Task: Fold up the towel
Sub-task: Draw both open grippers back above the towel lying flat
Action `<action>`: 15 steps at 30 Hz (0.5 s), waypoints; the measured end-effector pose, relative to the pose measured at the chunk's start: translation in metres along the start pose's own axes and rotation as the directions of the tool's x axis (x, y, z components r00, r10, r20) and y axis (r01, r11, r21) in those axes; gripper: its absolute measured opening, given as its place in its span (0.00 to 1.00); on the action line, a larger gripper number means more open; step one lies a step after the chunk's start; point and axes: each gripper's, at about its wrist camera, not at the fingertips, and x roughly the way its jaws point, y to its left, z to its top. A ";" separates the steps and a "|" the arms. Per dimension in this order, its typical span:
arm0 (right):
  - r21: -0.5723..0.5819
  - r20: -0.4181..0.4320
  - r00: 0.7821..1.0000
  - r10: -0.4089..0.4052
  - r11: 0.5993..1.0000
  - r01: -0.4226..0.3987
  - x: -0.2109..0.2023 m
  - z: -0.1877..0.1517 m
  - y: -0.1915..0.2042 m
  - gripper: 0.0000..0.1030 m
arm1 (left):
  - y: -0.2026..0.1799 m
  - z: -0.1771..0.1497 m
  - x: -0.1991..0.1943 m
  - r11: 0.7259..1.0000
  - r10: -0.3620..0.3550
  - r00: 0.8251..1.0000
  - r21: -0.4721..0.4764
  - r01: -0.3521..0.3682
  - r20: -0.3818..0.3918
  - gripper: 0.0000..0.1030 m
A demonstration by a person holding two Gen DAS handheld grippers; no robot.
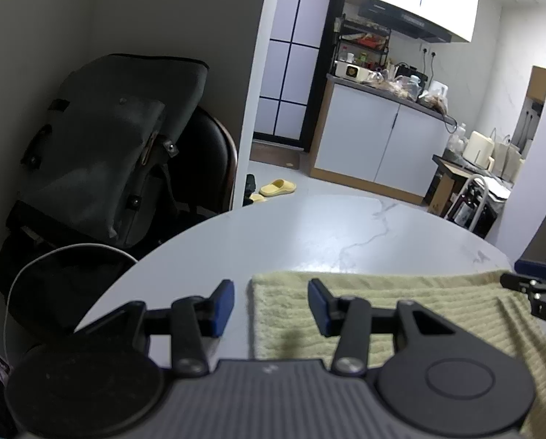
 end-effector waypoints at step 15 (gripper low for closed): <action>0.010 0.012 1.000 -0.010 1.000 0.010 -0.052 -0.006 0.009 0.35 | -0.006 -0.010 -0.052 0.999 -0.030 0.999 0.010 0.030 0.030 0.47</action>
